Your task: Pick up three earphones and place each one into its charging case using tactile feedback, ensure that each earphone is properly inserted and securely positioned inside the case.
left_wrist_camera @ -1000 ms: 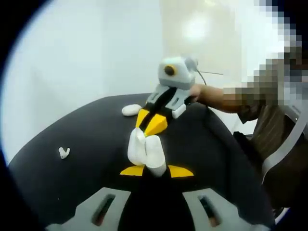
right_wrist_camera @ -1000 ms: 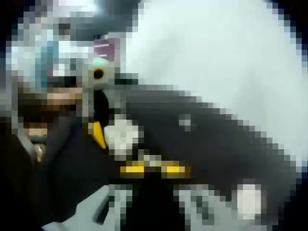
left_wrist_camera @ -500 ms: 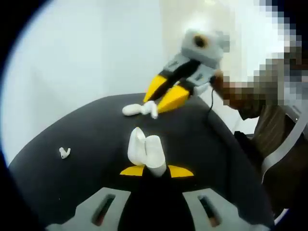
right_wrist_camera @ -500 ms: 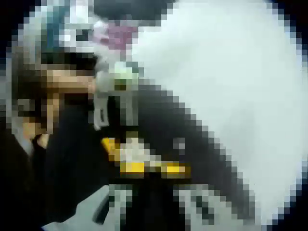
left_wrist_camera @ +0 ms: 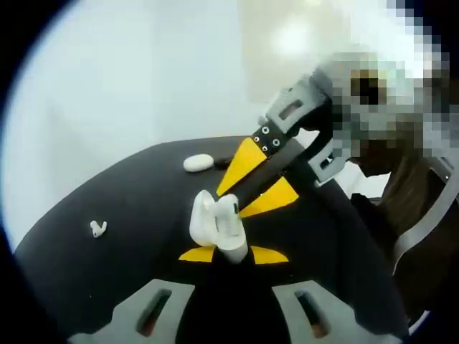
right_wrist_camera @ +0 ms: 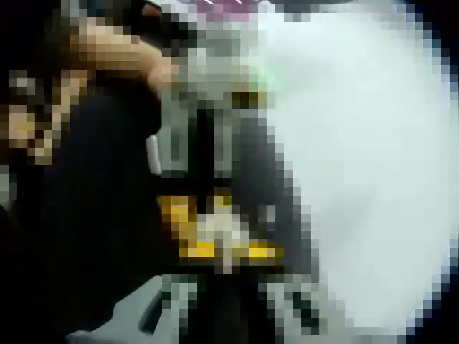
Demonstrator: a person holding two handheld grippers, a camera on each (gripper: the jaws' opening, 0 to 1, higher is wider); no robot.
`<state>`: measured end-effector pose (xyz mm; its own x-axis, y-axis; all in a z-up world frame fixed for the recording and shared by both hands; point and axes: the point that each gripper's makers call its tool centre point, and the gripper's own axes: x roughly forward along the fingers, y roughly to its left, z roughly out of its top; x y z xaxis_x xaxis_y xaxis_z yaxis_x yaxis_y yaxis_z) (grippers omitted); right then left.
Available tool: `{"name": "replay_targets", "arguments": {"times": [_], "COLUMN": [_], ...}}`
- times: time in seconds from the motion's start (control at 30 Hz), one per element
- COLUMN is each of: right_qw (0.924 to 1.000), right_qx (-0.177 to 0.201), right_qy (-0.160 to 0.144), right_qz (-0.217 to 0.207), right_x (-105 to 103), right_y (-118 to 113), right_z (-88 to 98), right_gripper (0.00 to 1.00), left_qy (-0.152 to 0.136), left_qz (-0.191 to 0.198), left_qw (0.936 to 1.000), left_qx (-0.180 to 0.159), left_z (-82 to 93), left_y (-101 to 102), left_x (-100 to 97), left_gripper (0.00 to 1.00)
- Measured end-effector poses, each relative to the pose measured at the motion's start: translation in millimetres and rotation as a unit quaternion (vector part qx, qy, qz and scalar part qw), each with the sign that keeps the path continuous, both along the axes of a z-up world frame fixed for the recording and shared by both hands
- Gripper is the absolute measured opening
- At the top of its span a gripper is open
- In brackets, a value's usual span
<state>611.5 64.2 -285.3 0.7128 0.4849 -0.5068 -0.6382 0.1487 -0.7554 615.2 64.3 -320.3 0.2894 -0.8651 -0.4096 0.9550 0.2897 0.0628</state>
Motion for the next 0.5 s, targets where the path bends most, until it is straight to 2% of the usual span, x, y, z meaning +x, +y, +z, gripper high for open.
{"name": "replay_targets", "arguments": {"times": [0.13,0.33,0.5], "right_qw": [1.0,0.9992,0.9989], "right_qx": [0.003,0.027,0.031], "right_qy": [0.007,0.028,0.027], "right_qz": [-0.002,-0.009,-0.021], "right_x": [0.1,-4.5,-3.7], "right_y": [2.3,4.6,6.8], "right_z": [1.4,4.2,3.9], "right_gripper": [0.12,0.12,0.12], "left_qy": [-0.002,-0.003,-0.004], "left_qz": [0.0,0.0,0.0], "left_qw": [1.0,1.0,1.0], "left_qx": [0.001,0.002,0.002], "left_z": [-0.1,0.1,0.0], "left_y": [-0.8,-1.5,-1.7], "left_x": [0.4,1.0,0.8], "left_gripper": [0.14,0.14,0.14]}}
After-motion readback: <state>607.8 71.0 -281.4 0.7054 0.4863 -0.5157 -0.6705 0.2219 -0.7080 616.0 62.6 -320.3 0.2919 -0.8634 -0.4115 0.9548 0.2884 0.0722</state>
